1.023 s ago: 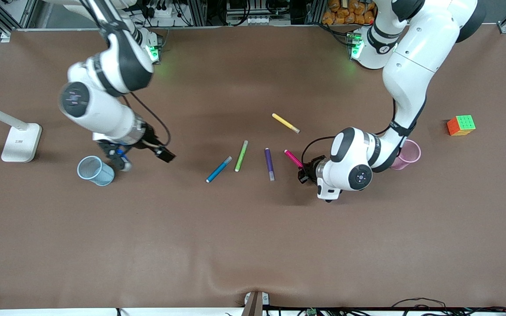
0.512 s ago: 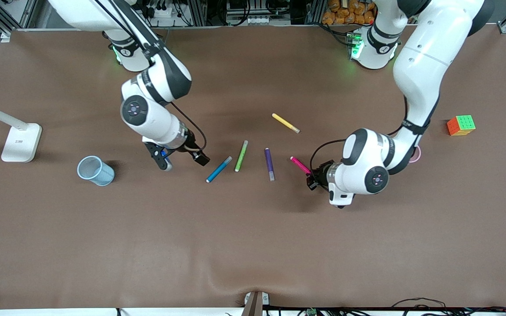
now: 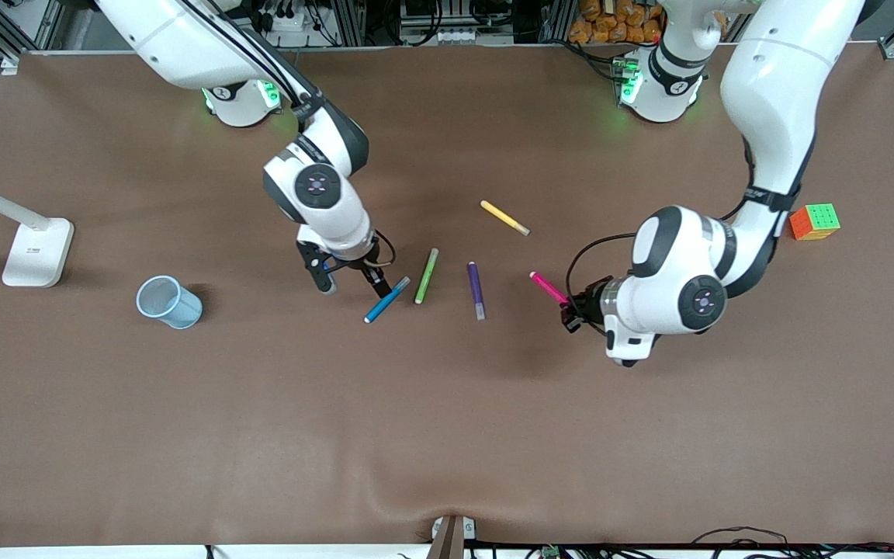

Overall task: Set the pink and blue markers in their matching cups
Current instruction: 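Grasp the pink marker with the left gripper while the right gripper reaches the blue marker, then carry the pink marker to the pink cup while the right gripper grasps the blue marker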

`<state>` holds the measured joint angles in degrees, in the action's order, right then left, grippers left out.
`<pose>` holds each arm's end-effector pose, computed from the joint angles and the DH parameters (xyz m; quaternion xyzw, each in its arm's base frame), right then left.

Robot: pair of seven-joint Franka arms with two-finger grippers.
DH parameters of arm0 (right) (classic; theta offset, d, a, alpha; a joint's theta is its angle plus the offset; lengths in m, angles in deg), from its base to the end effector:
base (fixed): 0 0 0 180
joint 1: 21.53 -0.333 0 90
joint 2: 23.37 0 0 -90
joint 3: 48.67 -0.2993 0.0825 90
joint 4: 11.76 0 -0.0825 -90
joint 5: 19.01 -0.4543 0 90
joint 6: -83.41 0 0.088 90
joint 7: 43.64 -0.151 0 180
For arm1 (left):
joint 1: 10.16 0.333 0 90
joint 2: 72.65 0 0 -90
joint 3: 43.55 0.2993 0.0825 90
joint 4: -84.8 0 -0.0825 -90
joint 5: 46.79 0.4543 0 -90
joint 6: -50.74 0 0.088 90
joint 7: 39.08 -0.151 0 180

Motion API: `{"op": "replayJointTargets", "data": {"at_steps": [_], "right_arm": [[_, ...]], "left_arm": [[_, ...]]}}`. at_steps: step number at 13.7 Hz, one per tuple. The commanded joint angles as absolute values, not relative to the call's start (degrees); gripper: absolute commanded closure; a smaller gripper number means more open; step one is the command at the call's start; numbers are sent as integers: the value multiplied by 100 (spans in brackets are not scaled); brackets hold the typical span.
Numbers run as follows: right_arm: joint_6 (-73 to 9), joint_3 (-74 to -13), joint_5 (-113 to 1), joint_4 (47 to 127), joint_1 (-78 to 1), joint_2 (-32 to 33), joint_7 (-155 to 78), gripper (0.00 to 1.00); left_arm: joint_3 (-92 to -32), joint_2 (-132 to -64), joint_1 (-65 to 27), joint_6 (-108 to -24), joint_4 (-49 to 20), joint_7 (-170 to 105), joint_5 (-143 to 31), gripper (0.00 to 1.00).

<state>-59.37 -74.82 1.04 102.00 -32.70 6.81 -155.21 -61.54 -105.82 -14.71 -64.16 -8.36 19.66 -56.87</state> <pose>0.5162 0.4018 0.1131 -0.8574 0.5139 -0.0049 0.0275 0.6526 -0.2788 0.1926 0.9138 0.3619 -0.1719 0.0661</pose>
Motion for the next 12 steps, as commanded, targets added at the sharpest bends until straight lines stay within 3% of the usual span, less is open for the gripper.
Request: {"op": "replayJointTargets", "data": {"at_steps": [1,4,10,12], "right_arm": [[-5897,-7618,577,9837,-3252,1108,-16114,0],[-5897,-7705,577,9644,-3260,1301,-16124,3],[-5906,-7723,850,9521,-3304,1521,-16124,40],[-5915,-7723,858,9503,-3331,1609,-16124,45]], "left_arm": [[-6148,-10114,-1298,-6168,-1064,2113,-5576,100],[-6148,-9666,-1044,-6063,-1336,2069,-5567,100],[-6157,-8681,-657,-6062,-2153,1955,-5041,100],[-6157,-8496,-525,-6088,-2338,1946,-4769,100]]}}
